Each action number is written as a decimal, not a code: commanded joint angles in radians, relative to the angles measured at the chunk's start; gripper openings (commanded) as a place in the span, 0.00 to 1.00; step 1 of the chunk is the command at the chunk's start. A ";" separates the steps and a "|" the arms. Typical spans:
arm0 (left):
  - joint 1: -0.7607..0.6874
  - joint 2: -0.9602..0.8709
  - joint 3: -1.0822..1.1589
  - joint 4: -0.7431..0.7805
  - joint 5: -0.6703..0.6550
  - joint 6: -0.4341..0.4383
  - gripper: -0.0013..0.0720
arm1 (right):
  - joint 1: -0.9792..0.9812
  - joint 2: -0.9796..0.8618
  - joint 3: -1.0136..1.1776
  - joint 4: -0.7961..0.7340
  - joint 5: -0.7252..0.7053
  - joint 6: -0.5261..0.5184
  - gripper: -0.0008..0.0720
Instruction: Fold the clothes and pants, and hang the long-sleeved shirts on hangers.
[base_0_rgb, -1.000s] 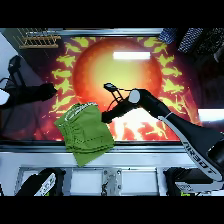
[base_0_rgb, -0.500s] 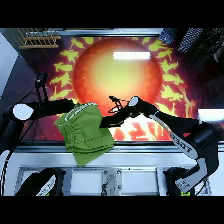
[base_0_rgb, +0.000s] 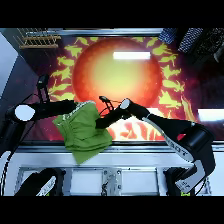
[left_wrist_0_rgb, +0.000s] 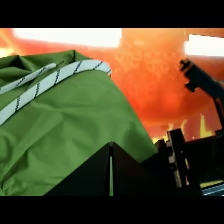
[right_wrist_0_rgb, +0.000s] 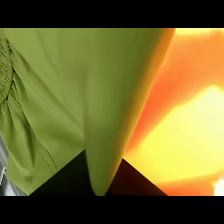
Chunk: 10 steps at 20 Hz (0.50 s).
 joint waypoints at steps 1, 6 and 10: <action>-0.055 0.000 0.000 -0.013 0.003 -0.011 0.02 | -0.159 0.103 0.009 -0.303 -0.012 0.167 0.05; -0.209 -0.039 0.000 -0.014 0.032 -0.050 0.02 | -0.613 0.299 -0.011 -0.749 -0.011 0.458 0.05; -0.297 -0.127 0.002 -0.019 0.057 -0.053 0.02 | -1.021 0.402 -0.050 -0.754 -0.011 0.490 0.05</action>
